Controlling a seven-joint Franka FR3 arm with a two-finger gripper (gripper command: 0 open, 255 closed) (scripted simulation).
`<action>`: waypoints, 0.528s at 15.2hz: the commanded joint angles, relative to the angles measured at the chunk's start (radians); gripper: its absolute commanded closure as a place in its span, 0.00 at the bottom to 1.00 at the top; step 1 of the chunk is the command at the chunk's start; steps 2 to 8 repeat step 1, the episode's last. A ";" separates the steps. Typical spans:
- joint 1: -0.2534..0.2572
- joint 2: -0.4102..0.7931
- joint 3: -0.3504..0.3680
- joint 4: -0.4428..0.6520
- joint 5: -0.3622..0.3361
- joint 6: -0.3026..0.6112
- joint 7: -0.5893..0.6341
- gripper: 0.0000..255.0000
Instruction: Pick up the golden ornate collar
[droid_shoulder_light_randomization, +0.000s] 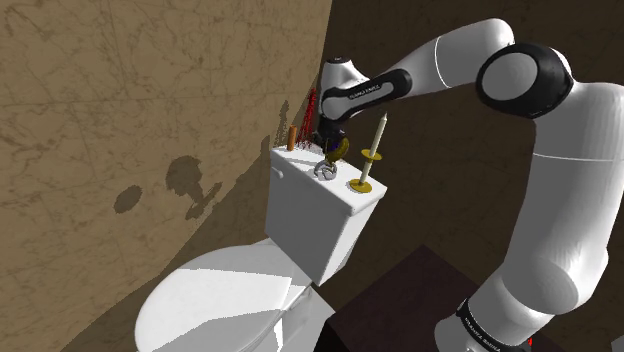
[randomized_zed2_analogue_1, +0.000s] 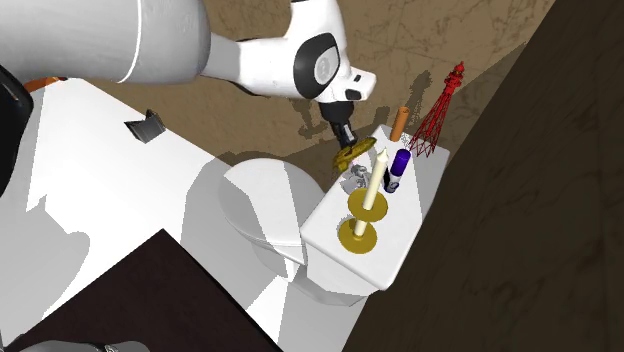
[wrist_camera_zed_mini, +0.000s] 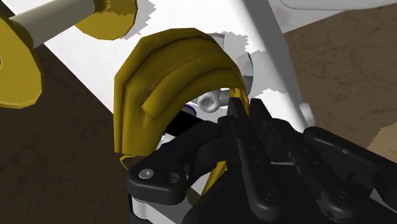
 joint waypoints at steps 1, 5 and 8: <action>-0.001 -0.004 0.000 0.001 0.002 -0.005 -0.003 1.00; -0.001 -0.004 0.000 0.001 0.002 -0.005 -0.003 1.00; -0.001 -0.004 0.000 0.001 0.002 -0.005 -0.003 1.00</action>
